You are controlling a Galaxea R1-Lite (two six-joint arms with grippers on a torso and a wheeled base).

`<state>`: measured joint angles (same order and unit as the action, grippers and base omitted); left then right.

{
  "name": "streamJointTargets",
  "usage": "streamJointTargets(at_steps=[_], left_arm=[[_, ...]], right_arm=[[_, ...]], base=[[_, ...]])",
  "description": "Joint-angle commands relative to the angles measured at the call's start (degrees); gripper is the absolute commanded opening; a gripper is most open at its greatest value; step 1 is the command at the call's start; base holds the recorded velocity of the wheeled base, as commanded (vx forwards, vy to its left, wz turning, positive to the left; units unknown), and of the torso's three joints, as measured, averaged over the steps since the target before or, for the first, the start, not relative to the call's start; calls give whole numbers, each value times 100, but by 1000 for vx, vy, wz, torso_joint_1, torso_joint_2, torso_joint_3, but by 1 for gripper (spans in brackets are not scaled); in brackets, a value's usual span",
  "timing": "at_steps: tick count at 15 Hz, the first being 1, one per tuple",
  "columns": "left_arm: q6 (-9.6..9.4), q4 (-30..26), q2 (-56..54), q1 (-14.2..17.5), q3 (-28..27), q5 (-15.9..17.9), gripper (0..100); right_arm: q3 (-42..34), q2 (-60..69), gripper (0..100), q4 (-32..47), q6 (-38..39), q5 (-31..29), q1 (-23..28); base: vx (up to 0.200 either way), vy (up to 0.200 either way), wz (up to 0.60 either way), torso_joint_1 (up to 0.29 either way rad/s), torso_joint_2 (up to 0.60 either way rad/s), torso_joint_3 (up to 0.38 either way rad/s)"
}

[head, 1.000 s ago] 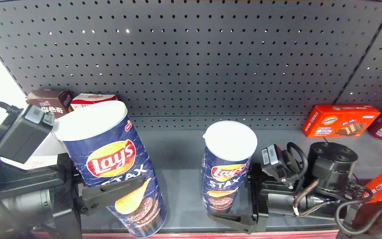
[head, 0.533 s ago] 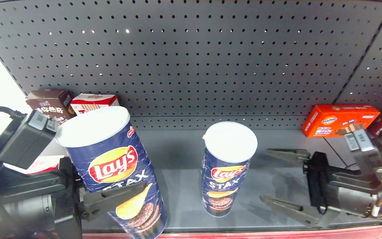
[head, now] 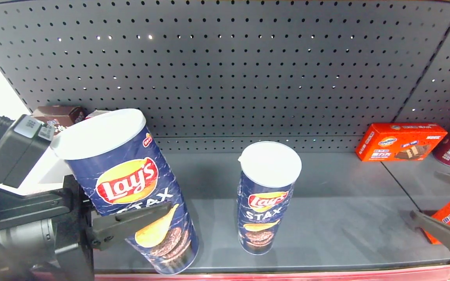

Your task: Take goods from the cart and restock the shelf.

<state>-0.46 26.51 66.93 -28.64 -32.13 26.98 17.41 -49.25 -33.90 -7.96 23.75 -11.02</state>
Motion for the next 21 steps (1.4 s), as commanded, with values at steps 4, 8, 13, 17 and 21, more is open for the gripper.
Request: streamJointTargets(at_steps=[4, 8, 13, 17, 21], left_arm=[[2, 20, -4, 7, -39, 0, 0], [-15, 20, -39, -2, -74, -8, 0], [-15, -32, -347, -2, 76, -8, 0], [-24, -6, -365, -2, 137, -8, 0], [-24, 3, -373, 33, 181, -26, 0]], right_arm=[[-554, 3308, 100, 2661, 181, -1364, 197], [-800, 4327, 100, 3566, 392, -2252, 197], [-1732, 4319, 100, 3109, 453, -2568, 179], [-1741, 4319, 100, 3030, 488, -2322, 144], [-1741, 4319, 100, 3047, 981, -3315, 144]], base=[[0, 0, 0, 0, 0, 0], [0, 0, 0, 0, 0, 0], [0, 0, 0, 0, 0, 0], [0, 0, 0, 0, 0, 0], [0, 0, 0, 0, 0, 0]])
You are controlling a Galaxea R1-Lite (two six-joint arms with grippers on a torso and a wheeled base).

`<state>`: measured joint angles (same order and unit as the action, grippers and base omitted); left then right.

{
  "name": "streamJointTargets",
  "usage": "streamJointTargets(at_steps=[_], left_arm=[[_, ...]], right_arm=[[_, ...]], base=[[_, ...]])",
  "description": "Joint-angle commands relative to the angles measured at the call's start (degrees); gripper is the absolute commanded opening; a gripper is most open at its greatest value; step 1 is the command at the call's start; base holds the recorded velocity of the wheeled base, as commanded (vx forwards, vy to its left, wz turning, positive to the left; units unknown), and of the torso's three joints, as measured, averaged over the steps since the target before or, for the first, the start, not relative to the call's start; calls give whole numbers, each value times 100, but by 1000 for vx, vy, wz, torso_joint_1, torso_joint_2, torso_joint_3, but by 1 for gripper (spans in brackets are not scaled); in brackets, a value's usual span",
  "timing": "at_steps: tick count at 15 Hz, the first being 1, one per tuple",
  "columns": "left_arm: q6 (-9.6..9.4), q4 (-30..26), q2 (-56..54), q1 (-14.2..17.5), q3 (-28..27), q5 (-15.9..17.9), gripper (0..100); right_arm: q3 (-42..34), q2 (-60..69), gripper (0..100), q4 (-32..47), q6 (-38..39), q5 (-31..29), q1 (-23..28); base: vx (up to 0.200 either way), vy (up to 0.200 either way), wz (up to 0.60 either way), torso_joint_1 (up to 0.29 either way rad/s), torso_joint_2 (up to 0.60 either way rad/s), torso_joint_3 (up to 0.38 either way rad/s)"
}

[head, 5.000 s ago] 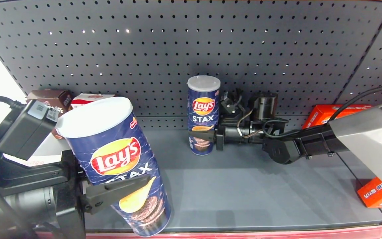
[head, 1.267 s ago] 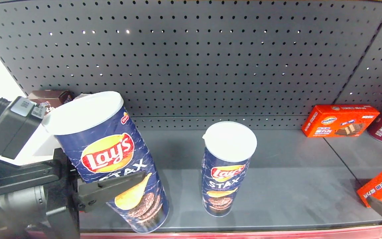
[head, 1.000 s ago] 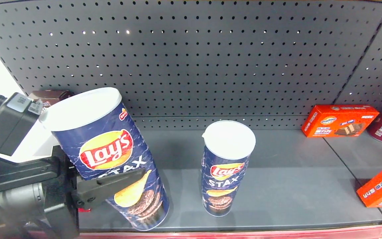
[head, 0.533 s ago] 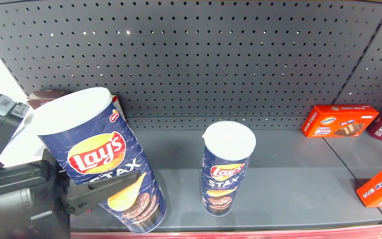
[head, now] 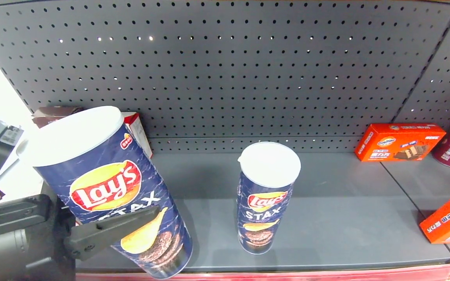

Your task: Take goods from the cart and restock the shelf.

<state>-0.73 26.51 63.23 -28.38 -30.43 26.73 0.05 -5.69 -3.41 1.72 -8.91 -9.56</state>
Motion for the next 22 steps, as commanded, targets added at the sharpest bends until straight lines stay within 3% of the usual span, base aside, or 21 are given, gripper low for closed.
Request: streamJointTargets(at_steps=[1, 4, 6, 8, 12, 14, 15, 16, 22], left_arm=[[-6, 3, -13, 34, 63, -2, 0], [-6, -32, -83, -18, 72, 16, 0], [-6, 3, -83, -89, -16, 95, 0], [-6, -32, -74, -458, -60, 104, 0], [-6, -208, 198, -370, -473, 122, 0], [-155, -437, 312, -194, -737, 122, 0], [-428, -823, 356, 8, -816, 95, 0], [-586, -964, 409, 43, -877, 113, 0], [-727, -1008, 1033, -124, -1484, 104, 0]], right_arm=[[-5, -37, 100, 43, 65, 179, -11], [-5, -37, 100, 324, -260, 830, -2], [-5, -37, 100, 324, -251, 838, -2], [-5, -37, 100, 324, -251, 838, -2], [-5, -37, 100, 324, -260, 838, -2], [-5, -37, 100, 324, -260, 838, -2], [-5, -37, 100, 324, -251, 838, -2], [-5, -37, 100, 324, -260, 838, -2], [-5, -37, 100, 324, -251, 838, -2]], base=[[0, 0, 0, 0, 0, 0], [0, 0, 0, 0, 0, 0], [0, 0, 0, 0, 0, 0], [0, 0, 0, 0, 0, 0], [0, 0, 0, 0, 0, 0], [0, 0, 0, 0, 0, 0], [0, 0, 0, 0, 0, 0], [0, 0, 0, 0, 0, 0], [0, 0, 0, 0, 0, 0]])
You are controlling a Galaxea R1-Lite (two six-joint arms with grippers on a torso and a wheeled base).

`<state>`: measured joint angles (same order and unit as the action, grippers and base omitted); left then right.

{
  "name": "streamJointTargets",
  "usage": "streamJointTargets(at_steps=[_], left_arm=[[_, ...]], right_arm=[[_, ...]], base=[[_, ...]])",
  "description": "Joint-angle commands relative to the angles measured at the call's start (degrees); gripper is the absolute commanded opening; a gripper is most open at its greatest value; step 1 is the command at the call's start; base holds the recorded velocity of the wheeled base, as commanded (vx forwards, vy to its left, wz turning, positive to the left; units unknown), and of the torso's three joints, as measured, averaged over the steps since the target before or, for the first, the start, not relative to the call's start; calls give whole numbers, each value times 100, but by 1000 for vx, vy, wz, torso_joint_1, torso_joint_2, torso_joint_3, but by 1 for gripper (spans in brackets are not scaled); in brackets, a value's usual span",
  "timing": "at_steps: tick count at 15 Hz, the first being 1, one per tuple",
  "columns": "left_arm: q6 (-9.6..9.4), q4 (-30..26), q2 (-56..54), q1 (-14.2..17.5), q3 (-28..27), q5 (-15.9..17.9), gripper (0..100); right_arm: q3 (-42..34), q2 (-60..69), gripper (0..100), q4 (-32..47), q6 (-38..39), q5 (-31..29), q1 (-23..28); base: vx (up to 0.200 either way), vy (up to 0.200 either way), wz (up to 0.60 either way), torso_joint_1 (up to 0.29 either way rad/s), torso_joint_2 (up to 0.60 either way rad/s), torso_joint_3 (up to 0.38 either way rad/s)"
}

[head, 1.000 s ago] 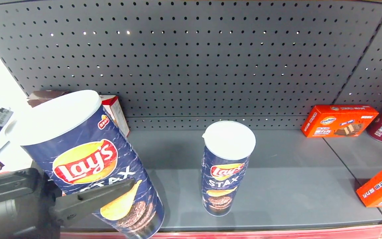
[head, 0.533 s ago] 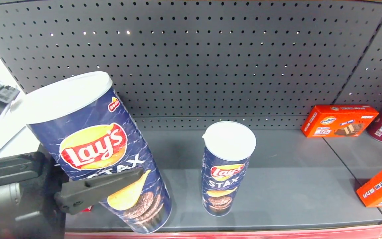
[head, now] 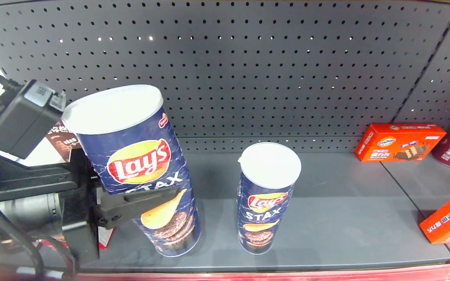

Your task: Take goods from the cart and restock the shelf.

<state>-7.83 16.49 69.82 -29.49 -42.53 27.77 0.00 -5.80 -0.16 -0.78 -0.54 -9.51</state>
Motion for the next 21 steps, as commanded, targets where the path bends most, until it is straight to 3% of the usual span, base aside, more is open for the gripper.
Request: streamJointTargets(at_steps=[1, 5, 9, 11, 14, 18, 21], left_arm=[[-105, 3, 577, 5, -414, -61, 0], [-193, 117, 1350, 92, -1143, -175, 0], [-272, 214, 2054, 180, -1539, -167, 0], [-457, 223, 2616, 303, -1969, -88, 0], [-580, 223, 3187, 347, -2418, 18, 0], [-553, 689, 3794, 409, -2822, 35, 0], [-553, 689, 4154, 382, -3209, 27, 0]], right_arm=[[0, -26, 100, -2, -1, 1, -7], [0, -26, 100, -2, -10, 1, -7], [0, -26, 100, -2, -1, 1, -7], [0, -26, 100, -2, -10, 1, -7], [0, -26, 100, -2, -10, 1, -7], [0, -26, 100, -2, -1, 1, -7], [0, -26, 100, -2, -10, 1, -7]], base=[[0, 0, 0, 0, 0, 0], [0, 0, 0, 0, 0, 0], [0, 0, 0, 0, 0, 0], [0, 0, 0, 0, 0, 0], [0, 0, 0, 0, 0, 0], [0, 0, 0, 0, 0, 0], [0, 0, 0, 0, 0, 0]])
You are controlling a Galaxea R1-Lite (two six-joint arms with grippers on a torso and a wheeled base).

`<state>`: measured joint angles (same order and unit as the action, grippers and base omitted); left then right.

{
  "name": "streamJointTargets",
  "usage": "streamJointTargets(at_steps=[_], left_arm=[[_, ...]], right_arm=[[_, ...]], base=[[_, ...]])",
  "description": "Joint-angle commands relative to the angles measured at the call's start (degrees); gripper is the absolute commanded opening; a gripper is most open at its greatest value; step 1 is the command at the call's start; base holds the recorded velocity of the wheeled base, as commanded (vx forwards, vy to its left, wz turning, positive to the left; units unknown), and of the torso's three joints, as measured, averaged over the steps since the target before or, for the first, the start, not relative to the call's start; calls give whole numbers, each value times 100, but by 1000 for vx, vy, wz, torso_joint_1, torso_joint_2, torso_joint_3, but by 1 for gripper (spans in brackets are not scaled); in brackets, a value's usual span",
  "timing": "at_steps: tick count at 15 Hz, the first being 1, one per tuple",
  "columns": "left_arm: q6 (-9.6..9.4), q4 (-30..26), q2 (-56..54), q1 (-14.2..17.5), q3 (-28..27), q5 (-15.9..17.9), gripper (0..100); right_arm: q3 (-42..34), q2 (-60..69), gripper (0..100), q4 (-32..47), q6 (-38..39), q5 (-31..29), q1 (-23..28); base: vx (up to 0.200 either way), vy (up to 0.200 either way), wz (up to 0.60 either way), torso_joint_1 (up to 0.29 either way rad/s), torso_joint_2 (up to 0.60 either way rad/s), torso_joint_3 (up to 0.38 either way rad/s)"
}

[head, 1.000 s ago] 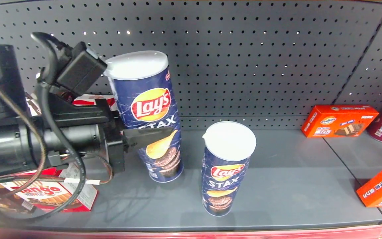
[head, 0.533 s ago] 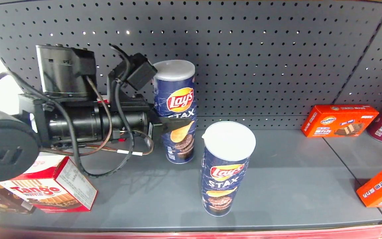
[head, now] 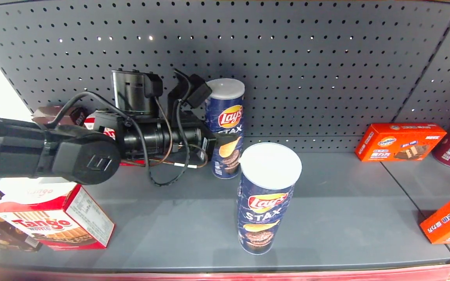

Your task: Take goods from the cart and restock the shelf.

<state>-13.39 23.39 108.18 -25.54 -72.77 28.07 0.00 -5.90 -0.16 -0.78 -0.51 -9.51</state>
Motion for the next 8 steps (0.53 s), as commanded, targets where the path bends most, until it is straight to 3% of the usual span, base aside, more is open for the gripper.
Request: streamJointTargets(at_steps=[1, 4, 8], left_arm=[[3, 25, 397, -21, -273, -4, 0], [47, 403, 775, -48, -572, 5, 0], [29, 420, 907, -56, -616, 14, 0]], right_arm=[[0, -16, 100, -2, -1, -2, -7], [0, -16, 100, -2, -1, -2, -7], [0, -16, 100, -2, -1, -2, -7]], base=[[0, 0, 0, 0, 0, 0], [0, 0, 0, 0, 0, 0], [0, 0, 0, 0, 0, 0]])
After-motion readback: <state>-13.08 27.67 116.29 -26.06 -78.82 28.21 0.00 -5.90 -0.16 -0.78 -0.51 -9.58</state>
